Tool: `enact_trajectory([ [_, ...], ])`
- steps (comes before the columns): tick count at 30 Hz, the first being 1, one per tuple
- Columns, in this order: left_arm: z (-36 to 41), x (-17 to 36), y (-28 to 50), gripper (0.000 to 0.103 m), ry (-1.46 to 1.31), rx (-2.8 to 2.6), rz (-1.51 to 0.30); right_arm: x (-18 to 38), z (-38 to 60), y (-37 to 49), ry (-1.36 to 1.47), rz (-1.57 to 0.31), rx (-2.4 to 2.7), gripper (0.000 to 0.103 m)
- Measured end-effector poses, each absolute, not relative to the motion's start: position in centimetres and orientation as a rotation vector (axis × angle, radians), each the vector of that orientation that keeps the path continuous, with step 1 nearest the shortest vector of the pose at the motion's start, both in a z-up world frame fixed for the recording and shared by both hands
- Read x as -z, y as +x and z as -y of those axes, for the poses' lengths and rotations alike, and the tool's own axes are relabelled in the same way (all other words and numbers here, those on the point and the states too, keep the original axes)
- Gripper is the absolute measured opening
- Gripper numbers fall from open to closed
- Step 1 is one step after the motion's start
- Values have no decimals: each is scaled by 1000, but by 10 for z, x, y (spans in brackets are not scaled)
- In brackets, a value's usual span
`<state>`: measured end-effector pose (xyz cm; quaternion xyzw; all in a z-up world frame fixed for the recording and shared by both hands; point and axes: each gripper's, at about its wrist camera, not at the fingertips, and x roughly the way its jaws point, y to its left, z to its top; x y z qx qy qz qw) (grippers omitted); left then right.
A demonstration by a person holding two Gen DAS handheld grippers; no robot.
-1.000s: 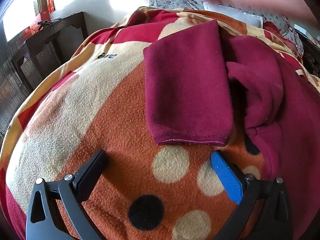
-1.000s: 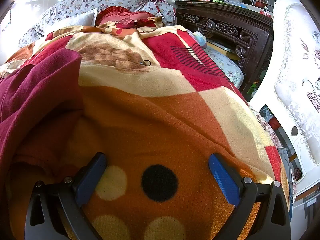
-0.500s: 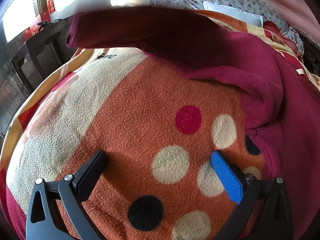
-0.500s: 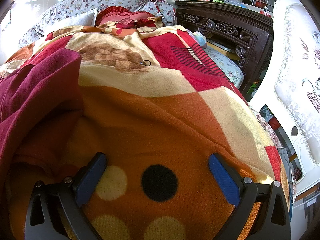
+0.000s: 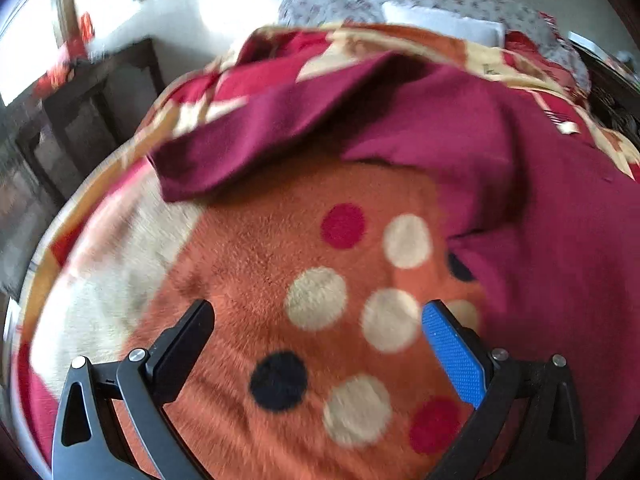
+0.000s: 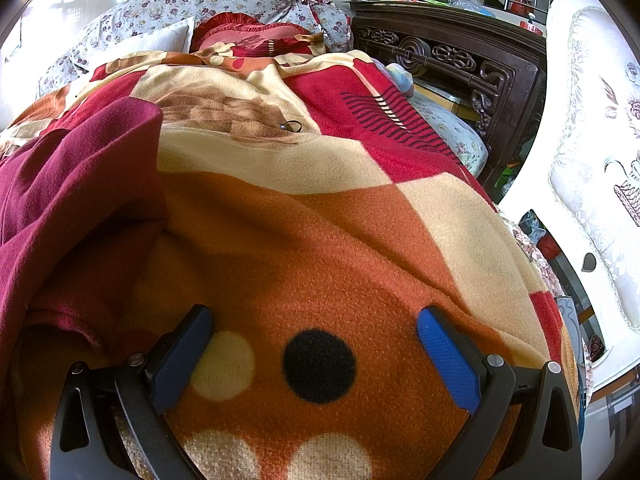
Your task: Fold small clothes
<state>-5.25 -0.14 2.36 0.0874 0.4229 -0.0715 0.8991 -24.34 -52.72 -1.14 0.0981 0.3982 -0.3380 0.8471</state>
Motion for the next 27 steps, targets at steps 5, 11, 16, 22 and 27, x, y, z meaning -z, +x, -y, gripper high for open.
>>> enact_trajectory([
  [5,18,-50,-90,103,187,208,-854,15,527,-240,200,-857,718,103],
  [11,47,-65,-133,103,175,285,-818,2,518,-243,292,-958,664,103],
  [16,74,-76,-146,103,179,319,-786,-43,467,-278,413,-843,553,103],
  [22,95,-87,-160,103,129,378,-722,-98,393,-292,386,-718,478,103],
  [27,106,-93,-171,103,152,386,-696,-124,338,-282,323,-696,410,103],
])
